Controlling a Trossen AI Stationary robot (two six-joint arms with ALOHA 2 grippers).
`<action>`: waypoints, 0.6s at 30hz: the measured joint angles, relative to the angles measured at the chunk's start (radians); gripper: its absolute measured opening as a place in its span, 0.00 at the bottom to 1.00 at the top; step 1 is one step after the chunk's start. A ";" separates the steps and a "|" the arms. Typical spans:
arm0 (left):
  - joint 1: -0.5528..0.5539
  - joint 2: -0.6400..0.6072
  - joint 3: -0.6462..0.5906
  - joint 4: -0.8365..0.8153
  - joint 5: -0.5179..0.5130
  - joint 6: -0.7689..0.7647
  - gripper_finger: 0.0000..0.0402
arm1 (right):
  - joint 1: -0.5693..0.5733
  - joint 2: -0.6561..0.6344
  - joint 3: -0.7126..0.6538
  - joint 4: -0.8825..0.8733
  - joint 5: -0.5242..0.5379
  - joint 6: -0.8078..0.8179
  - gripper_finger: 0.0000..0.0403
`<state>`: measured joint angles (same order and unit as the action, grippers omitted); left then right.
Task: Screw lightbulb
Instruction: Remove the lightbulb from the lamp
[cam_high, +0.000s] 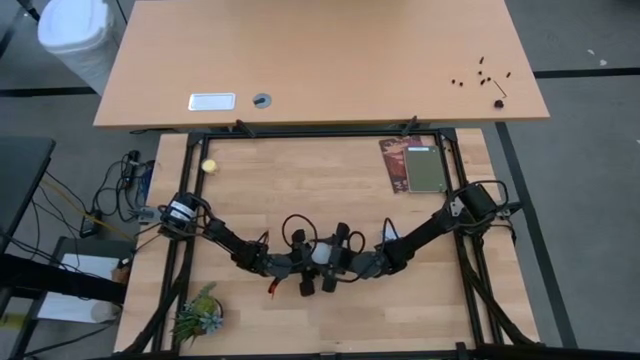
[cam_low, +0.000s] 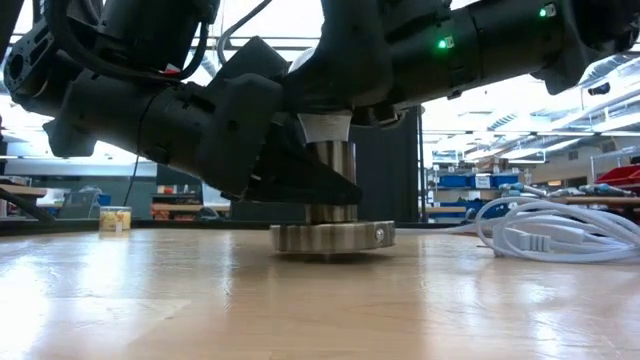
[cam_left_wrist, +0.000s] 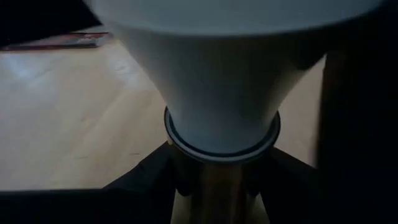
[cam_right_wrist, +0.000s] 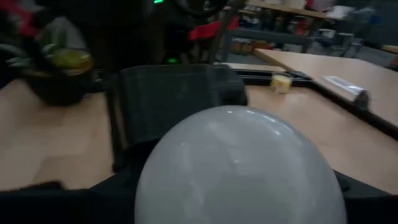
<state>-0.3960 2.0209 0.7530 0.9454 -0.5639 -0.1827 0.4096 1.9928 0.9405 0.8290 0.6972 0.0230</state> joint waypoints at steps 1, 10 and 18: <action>0.000 0.000 -0.001 -0.001 0.016 0.007 0.47 | 0.001 -0.004 0.000 -0.010 -0.010 -0.001 0.62; 0.004 -0.009 -0.015 0.005 0.197 0.061 0.47 | -0.029 -0.022 -0.038 -0.043 -0.267 -0.024 0.69; 0.009 -0.014 -0.023 0.003 0.340 0.076 0.47 | -0.117 -0.029 -0.062 -0.036 -0.712 -0.102 0.58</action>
<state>-0.3870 2.0071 0.7303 0.9482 -0.2237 -0.1065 0.2922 1.9640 0.8787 0.7926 -0.0144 -0.0786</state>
